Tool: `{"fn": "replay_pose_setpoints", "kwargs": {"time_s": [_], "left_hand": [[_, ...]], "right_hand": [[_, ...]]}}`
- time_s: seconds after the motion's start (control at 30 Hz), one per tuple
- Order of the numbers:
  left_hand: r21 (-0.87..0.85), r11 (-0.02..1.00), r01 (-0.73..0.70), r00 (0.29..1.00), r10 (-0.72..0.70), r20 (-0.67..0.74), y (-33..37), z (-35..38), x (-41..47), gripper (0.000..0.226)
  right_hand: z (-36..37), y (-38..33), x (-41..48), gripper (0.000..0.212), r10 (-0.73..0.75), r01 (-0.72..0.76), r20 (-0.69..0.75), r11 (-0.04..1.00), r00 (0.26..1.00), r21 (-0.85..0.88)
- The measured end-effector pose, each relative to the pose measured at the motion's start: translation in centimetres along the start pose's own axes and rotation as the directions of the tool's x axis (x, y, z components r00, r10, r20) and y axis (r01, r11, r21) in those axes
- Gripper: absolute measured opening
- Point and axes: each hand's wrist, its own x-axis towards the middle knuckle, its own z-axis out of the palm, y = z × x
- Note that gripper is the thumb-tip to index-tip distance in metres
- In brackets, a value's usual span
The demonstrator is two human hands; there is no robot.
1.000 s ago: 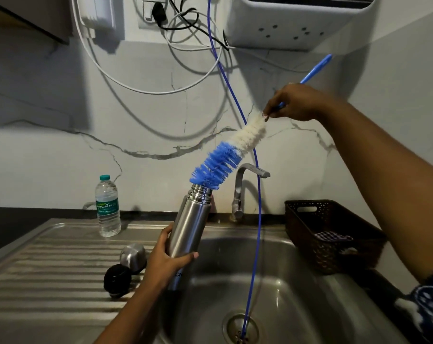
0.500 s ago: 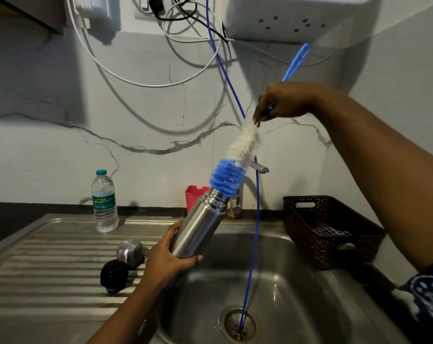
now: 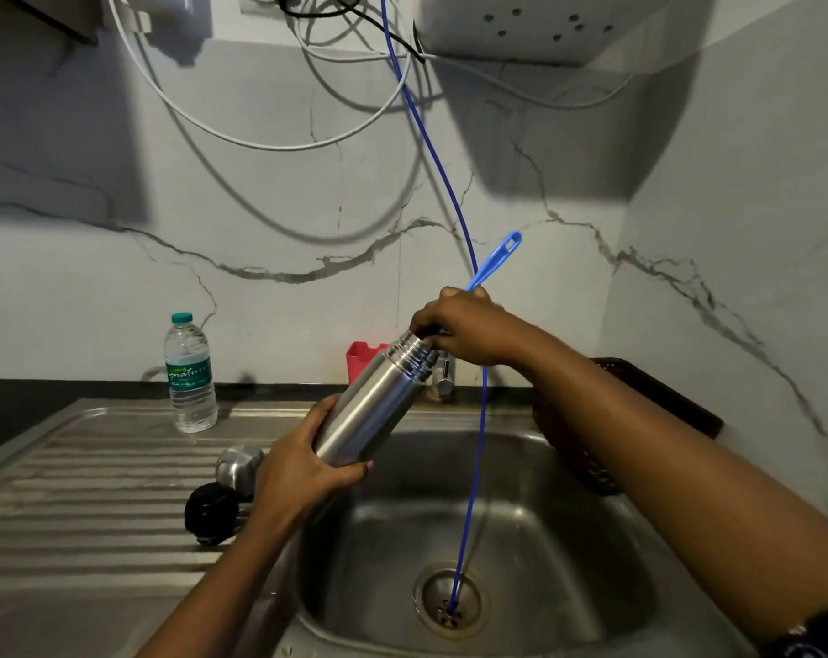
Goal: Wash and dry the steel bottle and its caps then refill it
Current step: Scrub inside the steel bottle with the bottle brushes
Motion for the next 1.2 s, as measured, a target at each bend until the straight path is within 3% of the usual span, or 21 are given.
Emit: {"fn": "replay_pose_setpoints", "kwargs": {"time_s": [0.07, 0.17, 0.3, 0.43, 0.57, 0.73, 0.83, 1.2], "left_hand": [[0.077, 0.996, -0.039, 0.999, 0.038, 0.017, 0.1, -1.1, 0.2, 0.097], [0.179, 0.981, -0.076, 0.997, 0.069, 0.044, -0.1, -2.7, 0.5, 0.100], [0.262, 0.953, -0.150, 0.988, 0.135, 0.076, -0.8, -3.7, 0.9, 0.094], [0.414, 0.880, -0.233, 0.971, 0.233, 0.051, -1.5, -4.2, 1.0, 0.089], [0.577, 0.770, -0.274, 0.952, 0.302, 0.049, -1.9, -4.5, 1.2, 0.084], [0.650, 0.704, -0.287, 0.949, 0.301, 0.093, -2.1, -5.2, 1.5, 0.082], [0.649, 0.701, -0.296, 0.950, 0.288, 0.123, -2.1, -5.1, 1.8, 0.083], [0.642, 0.714, -0.281, 0.955, 0.274, 0.114, -2.0, -5.7, 1.8, 0.086]], "right_hand": [[0.2, 0.3, -1.4, 0.023, 0.034, -0.029, -0.106, 0.998, 0.994, 0.047], [0.1, 2.2, -3.1, 0.022, -0.055, -0.067, -0.371, 0.949, 0.927, -0.309], [2.5, 3.6, -3.9, 0.014, -0.328, 0.038, -0.479, 0.853, 0.814, -0.520], [3.9, 3.1, -4.5, 0.016, -0.393, 0.062, -0.538, 0.845, 0.746, -0.530], [5.4, 3.1, -5.2, 0.008, -0.382, 0.096, -0.472, 0.847, 0.795, -0.523], [5.0, 5.6, -6.0, 0.014, -0.229, 0.096, -0.382, 0.937, 0.895, -0.337], [4.0, 7.2, -7.0, 0.033, -0.129, 0.056, -0.322, 0.973, 0.938, -0.226], [2.0, 12.2, -7.9, 0.028, 0.047, -0.057, -0.348, 0.998, 0.936, -0.019]]}}
